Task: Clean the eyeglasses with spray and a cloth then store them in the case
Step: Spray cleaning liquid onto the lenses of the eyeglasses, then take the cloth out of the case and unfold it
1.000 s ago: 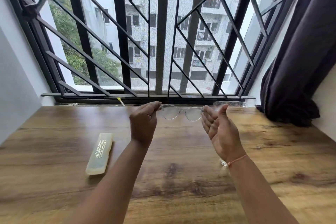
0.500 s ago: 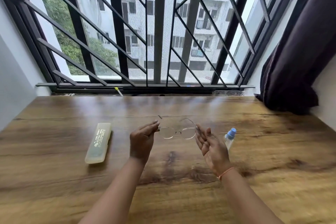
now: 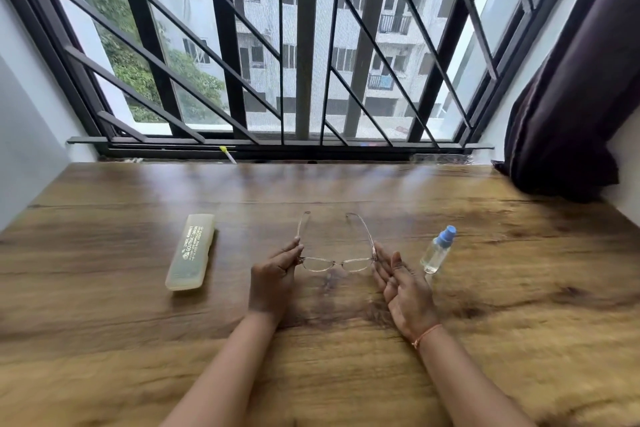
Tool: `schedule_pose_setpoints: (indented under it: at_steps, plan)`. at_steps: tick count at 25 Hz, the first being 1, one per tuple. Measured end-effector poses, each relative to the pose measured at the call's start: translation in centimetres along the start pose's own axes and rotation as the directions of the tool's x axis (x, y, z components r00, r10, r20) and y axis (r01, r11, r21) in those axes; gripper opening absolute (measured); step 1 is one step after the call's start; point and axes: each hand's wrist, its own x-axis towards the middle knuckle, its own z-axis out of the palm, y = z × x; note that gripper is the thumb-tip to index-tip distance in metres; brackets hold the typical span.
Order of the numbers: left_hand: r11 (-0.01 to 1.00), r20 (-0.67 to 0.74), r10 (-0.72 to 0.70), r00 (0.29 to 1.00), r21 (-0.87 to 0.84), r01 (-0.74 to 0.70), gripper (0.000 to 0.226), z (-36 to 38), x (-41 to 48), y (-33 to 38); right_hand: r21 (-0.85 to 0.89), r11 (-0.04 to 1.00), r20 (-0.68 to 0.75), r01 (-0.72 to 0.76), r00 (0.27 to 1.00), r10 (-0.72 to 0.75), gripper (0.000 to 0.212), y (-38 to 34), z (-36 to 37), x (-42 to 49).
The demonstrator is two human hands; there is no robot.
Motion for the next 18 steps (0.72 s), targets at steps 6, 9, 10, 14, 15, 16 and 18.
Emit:
schedule_pose_setpoints:
  at_steps: [6, 9, 10, 14, 15, 16, 18]
  plan:
    - [0.995, 0.075, 0.023, 0.997, 0.095, -0.030, 0.024, -0.2, -0.5, 0.3, -0.048, 0.999, -0.044, -0.013, 0.999, 0.011, 0.039, 0.2, 0.5, -0.2]
    - [0.994, 0.082, 0.025, 0.996, 0.108, -0.034, 0.027, -0.1, -0.6, 0.4, -0.048, 0.999, -0.054, -0.009, 0.999, 0.006, 0.032, 0.2, 0.4, -0.5]
    - [0.994, 0.085, 0.024, 0.996, 0.107, -0.033, 0.028, -0.1, -0.6, 0.5, -0.045, 0.999, -0.051, -0.007, 0.999, 0.005, 0.031, 0.1, 0.4, -0.5]
    - [0.992, 0.107, 0.020, 0.994, 0.118, -0.033, 0.034, -0.6, -0.6, 0.8, -0.052, 0.999, -0.047, 0.011, 0.999, -0.014, 0.034, 0.1, 0.2, -0.6]
    - [0.990, 0.097, 0.026, 0.995, 0.137, -0.039, 0.033, -0.9, -0.7, 0.7, -0.061, 0.998, -0.049, 0.012, 0.999, -0.015, 0.037, 0.2, 0.2, -0.6]
    - [0.987, 0.075, 0.033, 0.997, 0.157, -0.044, 0.036, -1.3, -0.8, 0.7, -0.072, 0.997, -0.058, 0.007, 0.998, -0.011, 0.043, 0.2, 0.2, -0.7]
    - [0.982, -0.026, 0.044, 0.999, 0.182, -0.038, 0.035, -2.7, -1.2, 0.9, -0.162, 0.986, -0.073, 0.043, 0.996, -0.055, 0.072, -0.1, 0.8, -1.1]
